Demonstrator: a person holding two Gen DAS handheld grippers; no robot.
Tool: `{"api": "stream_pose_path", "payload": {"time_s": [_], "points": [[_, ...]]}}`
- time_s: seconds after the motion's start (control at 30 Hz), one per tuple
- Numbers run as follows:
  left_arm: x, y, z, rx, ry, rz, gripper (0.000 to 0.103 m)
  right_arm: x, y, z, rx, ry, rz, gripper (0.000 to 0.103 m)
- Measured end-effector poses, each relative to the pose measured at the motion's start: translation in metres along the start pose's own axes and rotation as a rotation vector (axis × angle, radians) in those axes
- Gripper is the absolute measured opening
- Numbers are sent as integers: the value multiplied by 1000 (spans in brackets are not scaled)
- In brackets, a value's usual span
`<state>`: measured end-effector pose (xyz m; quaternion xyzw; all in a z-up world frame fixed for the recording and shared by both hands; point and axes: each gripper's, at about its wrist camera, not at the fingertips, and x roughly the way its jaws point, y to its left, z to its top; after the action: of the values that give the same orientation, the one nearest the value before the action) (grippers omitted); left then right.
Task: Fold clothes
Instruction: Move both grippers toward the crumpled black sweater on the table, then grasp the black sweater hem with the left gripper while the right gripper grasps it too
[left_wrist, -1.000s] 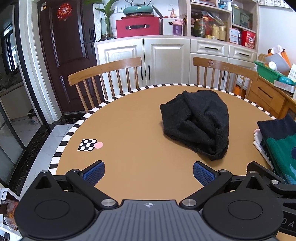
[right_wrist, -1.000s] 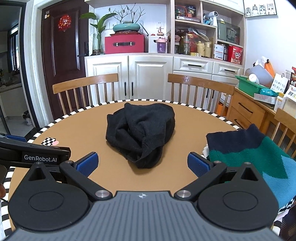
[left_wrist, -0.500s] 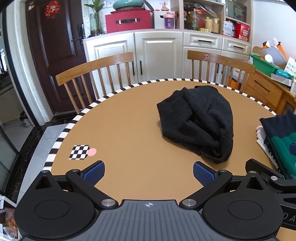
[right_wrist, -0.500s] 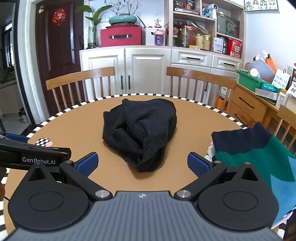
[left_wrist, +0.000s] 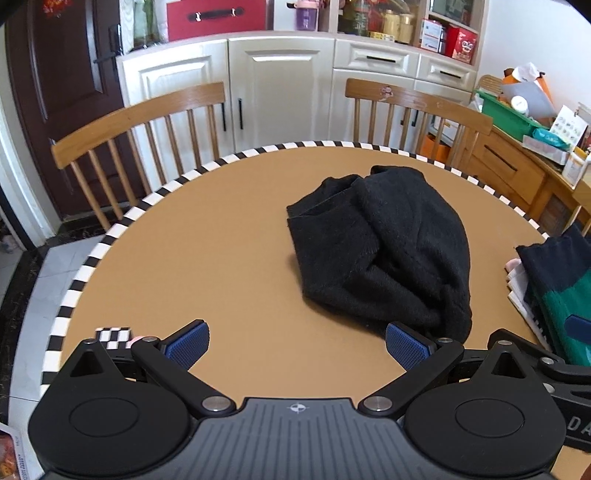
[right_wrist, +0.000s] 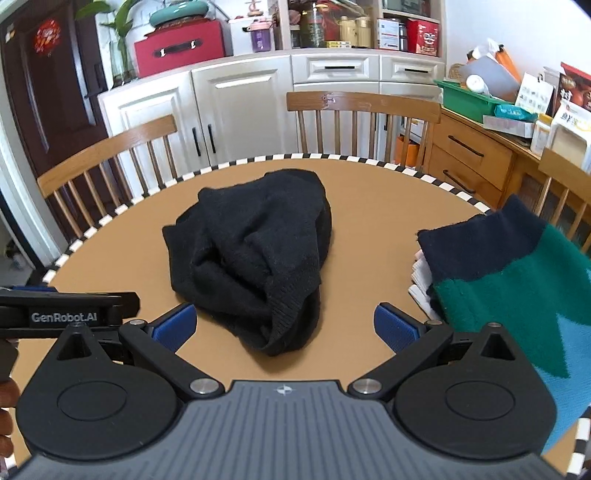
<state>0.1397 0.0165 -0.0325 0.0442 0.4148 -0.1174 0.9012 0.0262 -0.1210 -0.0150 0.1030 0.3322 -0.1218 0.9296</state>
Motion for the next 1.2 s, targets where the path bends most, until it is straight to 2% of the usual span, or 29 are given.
{"api": "stream_pose_path", "payload": {"time_s": [0.17, 0.4, 0.5, 0.6, 0.67, 0.77, 0.9, 1.07, 1.17, 1.2], "points": [[20, 5, 7, -7, 25, -32, 103, 8, 7, 2, -19, -16, -56, 103], [45, 16, 12, -19, 48, -52, 103, 20, 20, 3, -87, -89, -219, 103], [57, 23, 16, -35, 58, -91, 103, 27, 22, 6, -106, -94, -201, 102], [70, 30, 19, -90, 54, -99, 103, 38, 24, 9, -131, -99, -204, 101], [76, 34, 22, -102, 26, -121, 103, 45, 24, 10, -148, -81, -206, 96], [85, 35, 29, -75, -19, -162, 103, 59, 21, 14, -144, -29, -167, 84], [104, 31, 40, -40, -27, -237, 102, 73, 17, 19, -128, 8, -165, 81], [129, 29, 47, -47, -1, -296, 91, 89, 13, 21, -125, 54, -145, 70], [140, 32, 46, -91, 10, -364, 80, 96, 10, 21, -107, 92, -140, 71], [142, 33, 46, -107, 6, -382, 70, 97, 9, 21, -100, 97, -137, 71]]}}
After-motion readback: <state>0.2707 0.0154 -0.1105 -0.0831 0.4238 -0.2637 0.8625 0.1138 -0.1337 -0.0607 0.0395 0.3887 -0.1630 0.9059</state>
